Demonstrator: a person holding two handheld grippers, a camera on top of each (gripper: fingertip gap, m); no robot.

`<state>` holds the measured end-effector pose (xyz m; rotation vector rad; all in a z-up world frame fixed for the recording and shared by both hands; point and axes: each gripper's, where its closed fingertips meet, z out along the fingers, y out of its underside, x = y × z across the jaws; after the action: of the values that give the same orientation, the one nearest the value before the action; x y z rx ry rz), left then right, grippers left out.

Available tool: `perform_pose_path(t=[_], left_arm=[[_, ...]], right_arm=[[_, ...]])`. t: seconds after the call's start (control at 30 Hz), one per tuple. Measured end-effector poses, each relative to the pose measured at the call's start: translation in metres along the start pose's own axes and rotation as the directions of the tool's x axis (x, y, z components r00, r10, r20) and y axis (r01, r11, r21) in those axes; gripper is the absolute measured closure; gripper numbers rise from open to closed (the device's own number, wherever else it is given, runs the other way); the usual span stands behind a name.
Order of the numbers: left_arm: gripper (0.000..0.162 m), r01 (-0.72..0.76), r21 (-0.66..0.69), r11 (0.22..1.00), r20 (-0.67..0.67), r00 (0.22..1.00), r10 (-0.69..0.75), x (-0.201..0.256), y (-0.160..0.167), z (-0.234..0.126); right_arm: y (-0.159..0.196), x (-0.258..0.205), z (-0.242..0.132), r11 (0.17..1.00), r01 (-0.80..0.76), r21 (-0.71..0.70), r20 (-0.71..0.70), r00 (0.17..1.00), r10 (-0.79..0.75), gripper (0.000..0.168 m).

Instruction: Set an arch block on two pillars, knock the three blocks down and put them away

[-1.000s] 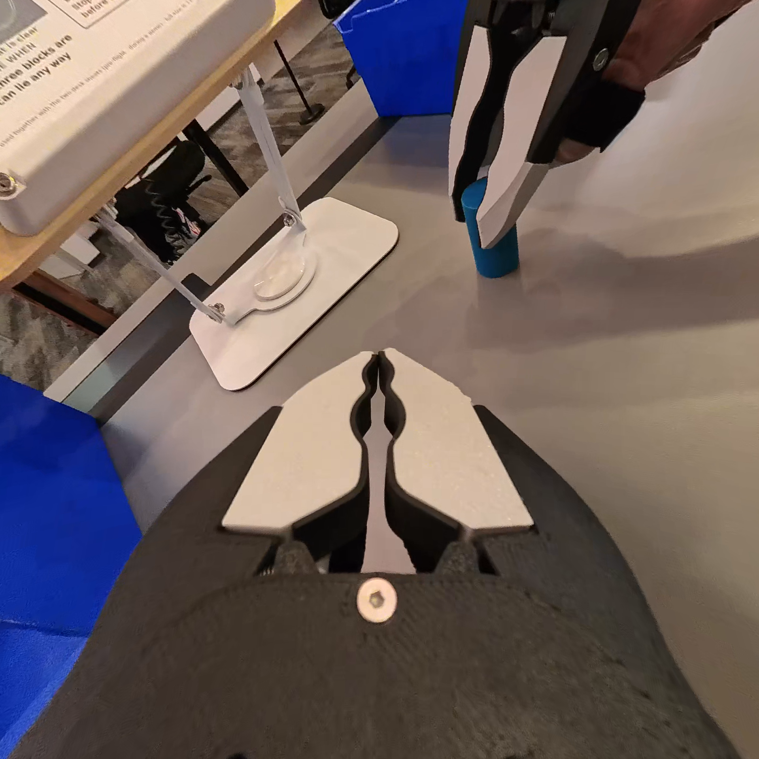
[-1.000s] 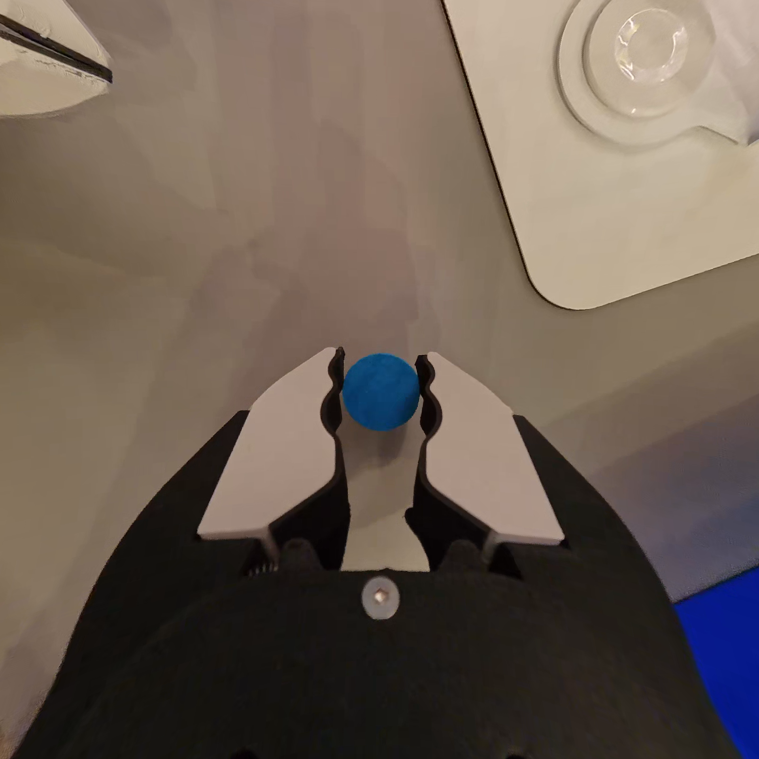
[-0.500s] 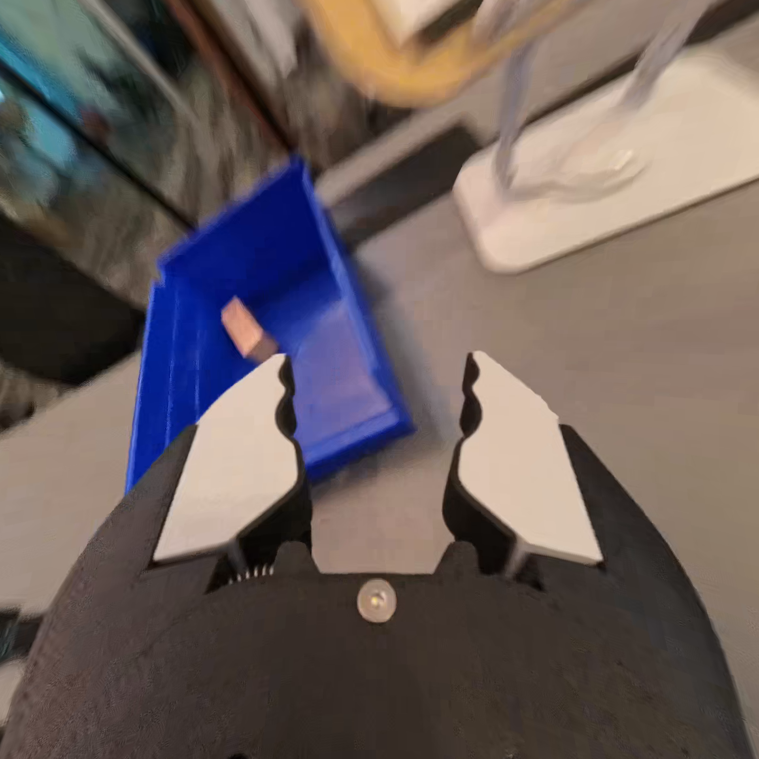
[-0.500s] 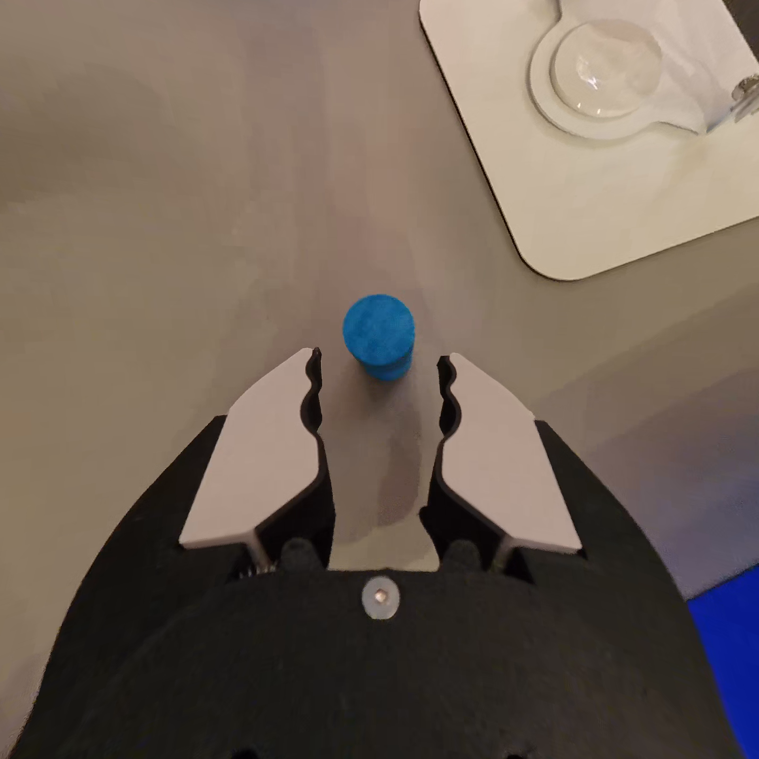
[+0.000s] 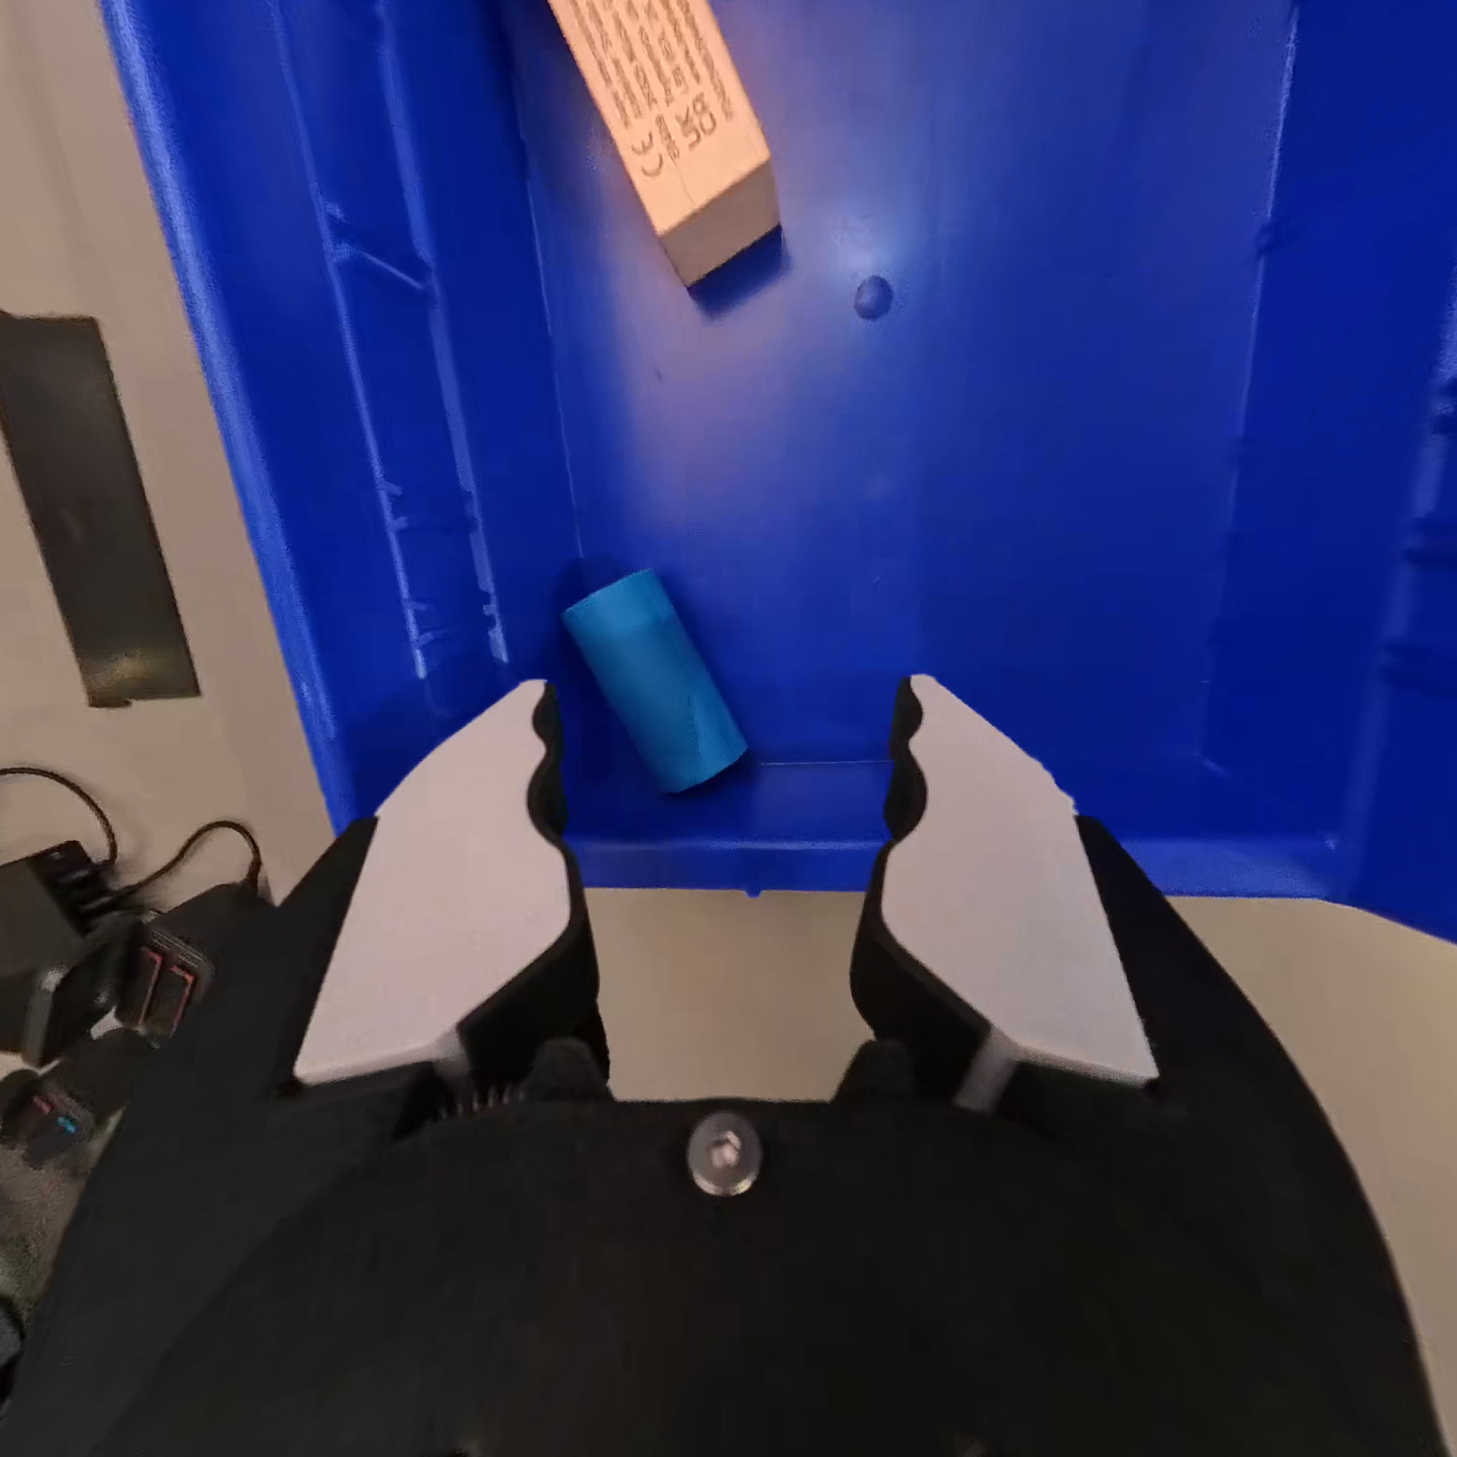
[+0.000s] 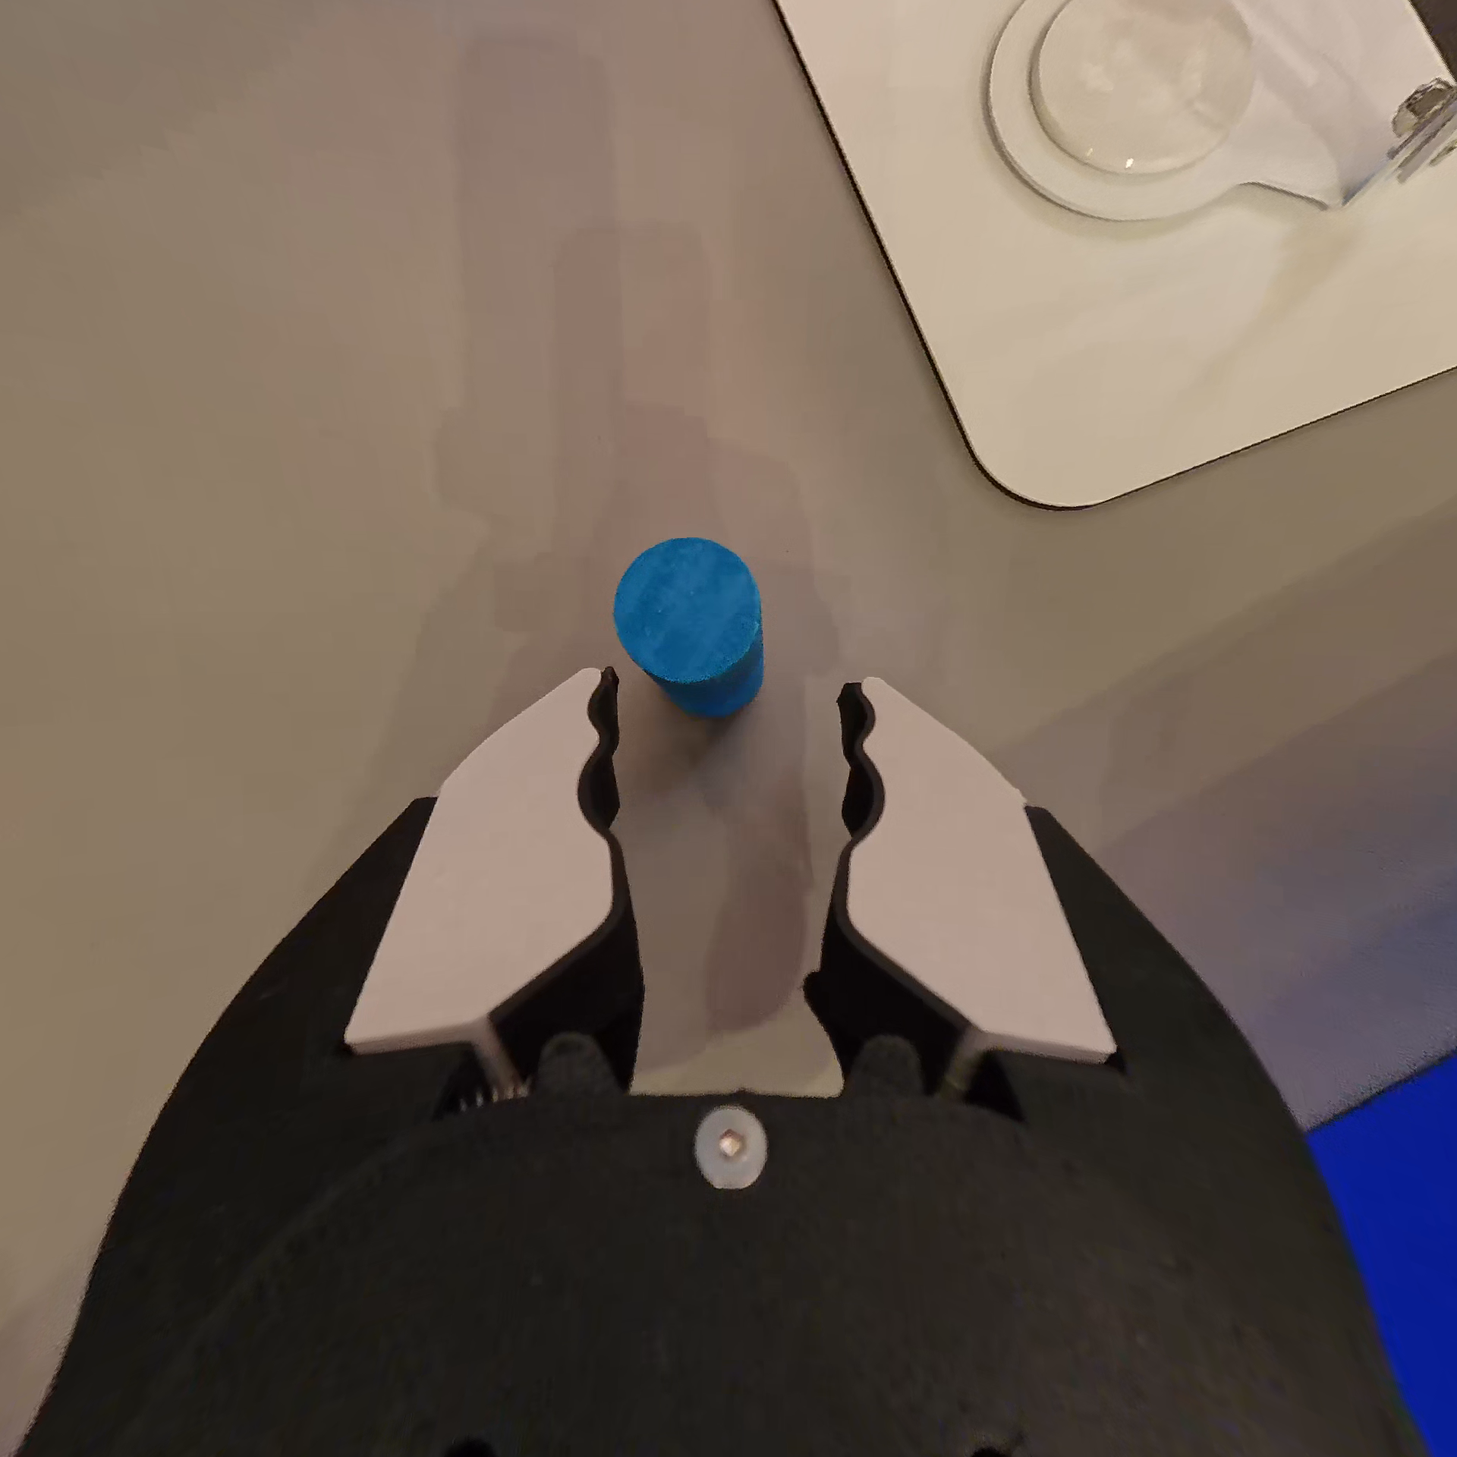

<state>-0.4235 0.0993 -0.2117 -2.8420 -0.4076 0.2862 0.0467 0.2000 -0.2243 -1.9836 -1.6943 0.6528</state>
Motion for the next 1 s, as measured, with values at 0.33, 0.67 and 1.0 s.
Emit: perform_pose_path(t=[0.33, 0.67, 1.0], left_arm=[[0.085, 0.107, -0.116, 0.987, -0.085, 0.989, -0.118, 0.001, 0.016, 0.032], [0.129, 0.054, -0.200, 0.978, -0.314, 0.942, -0.116, 0.026, 0.013, 0.035], [0.129, -0.142, -0.096, 0.985, -0.349, 0.932, 0.100, 0.051, -0.007, 0.031]], right_arm=[[-0.002, -0.004, 0.001, 1.000, 0.017, 0.002, 0.009, 1.000, -0.017, 0.113], [-0.003, -0.005, 0.000, 1.000, 0.017, 0.005, 0.005, 1.000, -0.017, 0.114], [-0.007, -0.002, -0.009, 0.999, 0.013, 0.035, -0.005, 1.000, -0.013, 0.115]])
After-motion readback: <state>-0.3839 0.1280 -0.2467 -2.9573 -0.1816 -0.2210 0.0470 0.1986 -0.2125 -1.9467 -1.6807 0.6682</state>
